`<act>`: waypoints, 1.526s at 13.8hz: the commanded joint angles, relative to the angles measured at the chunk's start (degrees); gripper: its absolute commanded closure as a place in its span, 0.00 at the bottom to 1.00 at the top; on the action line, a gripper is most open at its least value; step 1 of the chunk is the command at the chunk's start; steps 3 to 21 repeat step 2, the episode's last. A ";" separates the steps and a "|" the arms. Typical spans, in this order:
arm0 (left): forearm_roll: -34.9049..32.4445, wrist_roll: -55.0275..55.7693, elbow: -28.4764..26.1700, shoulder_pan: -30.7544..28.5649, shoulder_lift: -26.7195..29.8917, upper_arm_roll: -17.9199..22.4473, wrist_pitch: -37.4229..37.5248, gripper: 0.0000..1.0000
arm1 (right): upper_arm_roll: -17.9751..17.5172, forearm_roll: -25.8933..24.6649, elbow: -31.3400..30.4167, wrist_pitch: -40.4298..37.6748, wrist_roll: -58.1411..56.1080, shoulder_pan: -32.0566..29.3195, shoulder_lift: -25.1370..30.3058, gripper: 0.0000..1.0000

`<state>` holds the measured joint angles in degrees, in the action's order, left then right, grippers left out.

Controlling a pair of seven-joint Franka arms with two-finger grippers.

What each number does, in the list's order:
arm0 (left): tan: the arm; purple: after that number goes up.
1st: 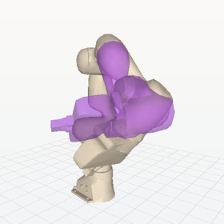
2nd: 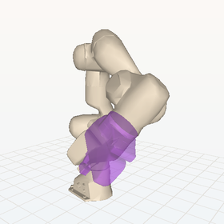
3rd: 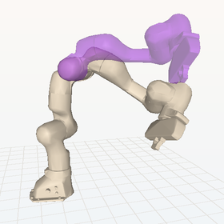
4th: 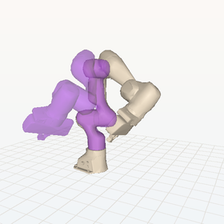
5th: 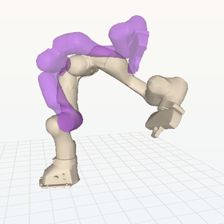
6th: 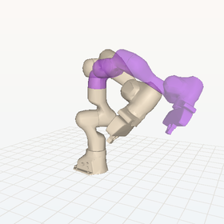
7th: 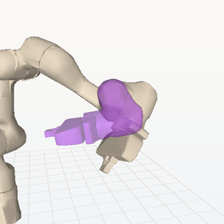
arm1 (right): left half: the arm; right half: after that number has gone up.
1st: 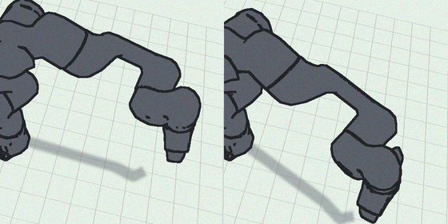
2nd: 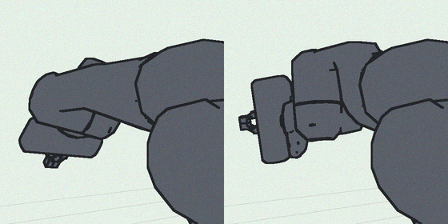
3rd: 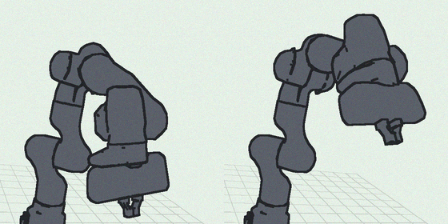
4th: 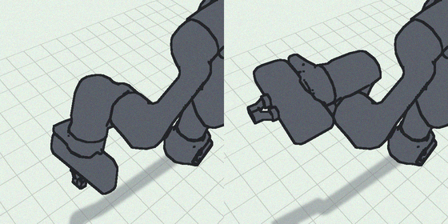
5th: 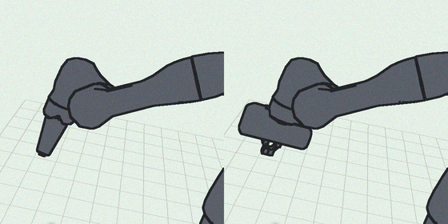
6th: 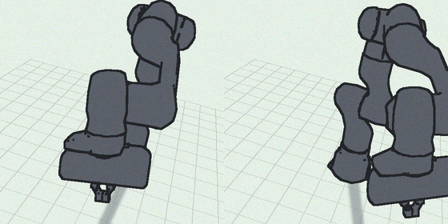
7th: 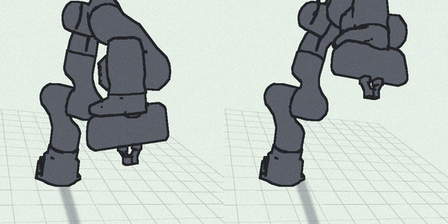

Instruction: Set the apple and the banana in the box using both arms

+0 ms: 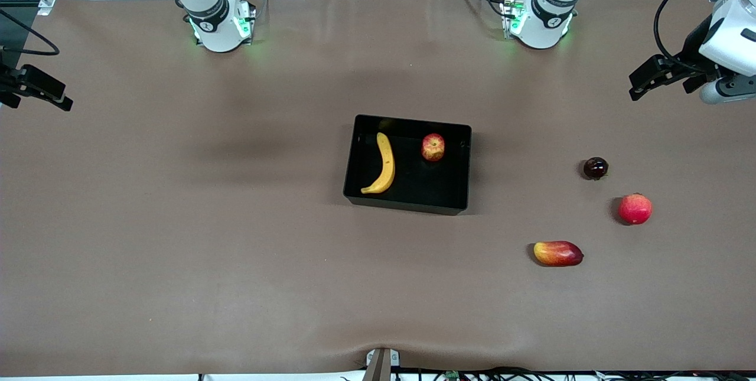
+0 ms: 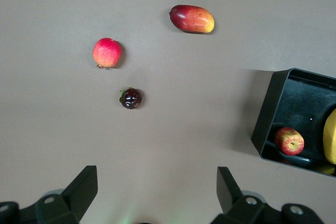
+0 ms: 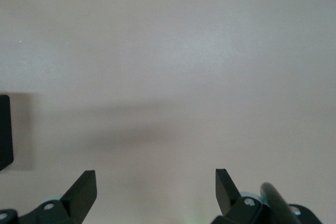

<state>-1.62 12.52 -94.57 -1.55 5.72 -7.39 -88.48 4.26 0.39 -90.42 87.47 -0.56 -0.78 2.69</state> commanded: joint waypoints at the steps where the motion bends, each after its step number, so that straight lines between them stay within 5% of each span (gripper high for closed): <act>1: -0.93 -0.13 1.32 0.05 -0.44 -0.08 1.65 0.00 | -0.74 -0.21 0.94 -0.19 -0.41 -1.24 -0.58 0.00; 21: -0.93 -0.04 1.32 0.05 -0.44 -0.08 1.65 0.00 | -0.74 -0.21 0.94 -0.19 -0.41 -1.24 -0.58 0.00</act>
